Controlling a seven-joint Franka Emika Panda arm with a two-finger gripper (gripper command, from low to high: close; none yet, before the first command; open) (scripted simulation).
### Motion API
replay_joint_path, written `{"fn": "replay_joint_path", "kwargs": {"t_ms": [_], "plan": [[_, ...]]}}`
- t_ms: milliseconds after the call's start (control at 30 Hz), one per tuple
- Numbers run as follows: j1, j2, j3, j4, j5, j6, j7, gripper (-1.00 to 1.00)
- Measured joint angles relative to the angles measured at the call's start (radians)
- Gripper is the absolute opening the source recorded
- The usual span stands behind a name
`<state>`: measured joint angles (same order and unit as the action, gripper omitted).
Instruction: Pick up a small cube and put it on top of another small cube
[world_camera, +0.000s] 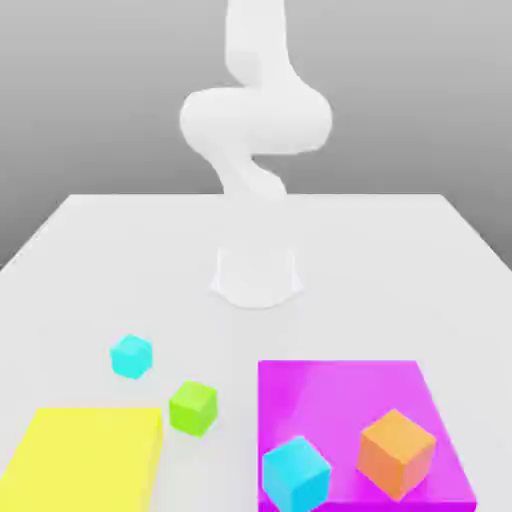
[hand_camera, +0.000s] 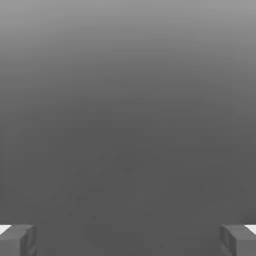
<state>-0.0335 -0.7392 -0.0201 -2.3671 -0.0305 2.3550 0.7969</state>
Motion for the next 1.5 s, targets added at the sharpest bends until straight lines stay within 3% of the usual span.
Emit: {"fn": "replay_joint_path", "kwargs": {"t_ms": [500,600,667,733,800,900,933,1133,1233,1367,1500], "plan": [[-0.278,0.476,-0.238,-0.485,-0.148,0.418,-0.08,0.0],[-0.327,0.609,-0.318,-0.601,-0.129,0.531,-0.144,0.0],[-0.324,0.689,-0.334,-0.621,-0.072,0.596,-0.191,0.0],[-0.338,0.765,-0.285,-0.615,0.037,0.656,-0.266,0.0],[-0.439,0.838,-0.163,-0.602,0.126,0.715,-0.328,0.0],[-0.588,0.944,-0.012,-0.584,0.154,0.803,-0.353,0.0],[-0.622,0.976,0.018,-0.579,0.148,0.829,-0.352,-1.0],[-0.64,0.991,0.033,-0.577,0.141,0.841,-0.348,-1.0],[-0.584,0.931,-0.017,-0.586,0.147,0.791,-0.347,-1.0],[-0.531,0.793,-0.109,-0.612,0.014,0.679,-0.251,-1.0],[-0.527,0.678,-0.099,-0.617,-0.012,0.568,-0.212,-1.0]]}}
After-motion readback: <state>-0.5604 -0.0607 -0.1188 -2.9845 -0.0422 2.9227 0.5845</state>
